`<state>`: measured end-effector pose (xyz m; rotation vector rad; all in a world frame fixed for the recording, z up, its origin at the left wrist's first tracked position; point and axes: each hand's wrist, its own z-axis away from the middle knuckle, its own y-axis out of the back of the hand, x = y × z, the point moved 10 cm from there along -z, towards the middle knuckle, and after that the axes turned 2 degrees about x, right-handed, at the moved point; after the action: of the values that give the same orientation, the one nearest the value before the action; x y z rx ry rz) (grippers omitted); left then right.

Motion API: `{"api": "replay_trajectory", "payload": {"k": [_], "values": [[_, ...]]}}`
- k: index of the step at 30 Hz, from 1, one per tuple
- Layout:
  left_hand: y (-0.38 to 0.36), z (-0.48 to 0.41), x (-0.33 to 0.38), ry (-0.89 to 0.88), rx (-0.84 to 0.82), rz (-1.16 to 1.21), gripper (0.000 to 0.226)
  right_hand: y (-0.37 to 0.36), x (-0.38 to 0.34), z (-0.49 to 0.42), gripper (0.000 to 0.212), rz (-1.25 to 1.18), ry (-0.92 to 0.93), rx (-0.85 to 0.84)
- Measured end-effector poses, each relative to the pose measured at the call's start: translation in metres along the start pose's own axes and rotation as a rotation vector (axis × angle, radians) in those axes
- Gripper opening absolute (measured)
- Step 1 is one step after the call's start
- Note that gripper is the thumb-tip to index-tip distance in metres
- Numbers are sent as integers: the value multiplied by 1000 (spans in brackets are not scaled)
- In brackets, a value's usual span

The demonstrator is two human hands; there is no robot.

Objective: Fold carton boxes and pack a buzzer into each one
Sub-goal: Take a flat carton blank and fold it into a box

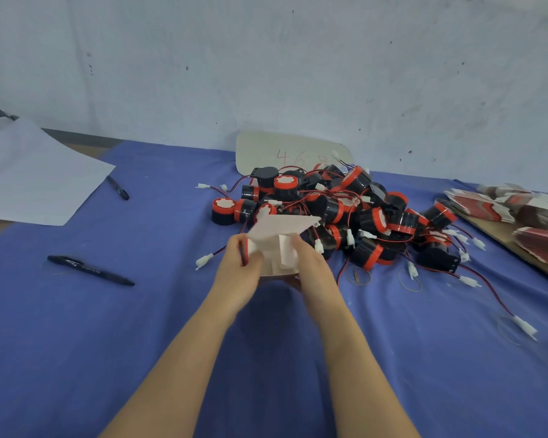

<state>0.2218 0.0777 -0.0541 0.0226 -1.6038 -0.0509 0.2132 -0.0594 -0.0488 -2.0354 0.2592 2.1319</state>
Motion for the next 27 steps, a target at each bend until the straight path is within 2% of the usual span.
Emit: {"api": "replay_trajectory", "payload": {"k": [2, 4, 5, 6, 9, 12, 14, 17, 20, 22, 23, 26, 27], "values": [[6, -2, -3, 51, 27, 60, 32, -3, 3, 1, 42, -161, -71, -48], [7, -2, 0, 52, 32, 59, 34, 0, 4, 0, 67, -230, -92, -57], [7, -2, 1, 41, 33, 42, 32, 1, 6, 0, 71, -248, -111, -57], [6, -2, 2, 34, 41, 36, 31, 2, 8, 1, 69, -258, -135, -57], [10, -1, 3, 64, 72, 166, 26, -4, 10, 3, 42, -188, -146, -123], [17, -3, 5, 119, 72, 411, 23, -18, 3, 9, 29, -118, -39, -264], [20, -5, 5, 109, 65, 527, 22, -20, -1, 12, 24, -75, 19, -272], [19, -6, 4, 93, 58, 519, 27, -17, -6, 14, 22, 4, 85, -243], [17, -7, 8, 12, 65, 358, 14, -13, -7, 13, 22, -27, 82, -207], [19, -7, 11, -39, 92, 293, 24, -15, -8, 12, 24, -27, 98, -203], [21, -7, 12, -54, 113, 277, 27, -18, -12, 14, 29, -1, 139, -213], [32, -7, 11, -66, 196, 286, 29, -35, -20, 22, 74, 157, 299, -307], [34, -8, 9, -57, 218, 309, 28, -41, -21, 24, 83, 230, 350, -331]]}}
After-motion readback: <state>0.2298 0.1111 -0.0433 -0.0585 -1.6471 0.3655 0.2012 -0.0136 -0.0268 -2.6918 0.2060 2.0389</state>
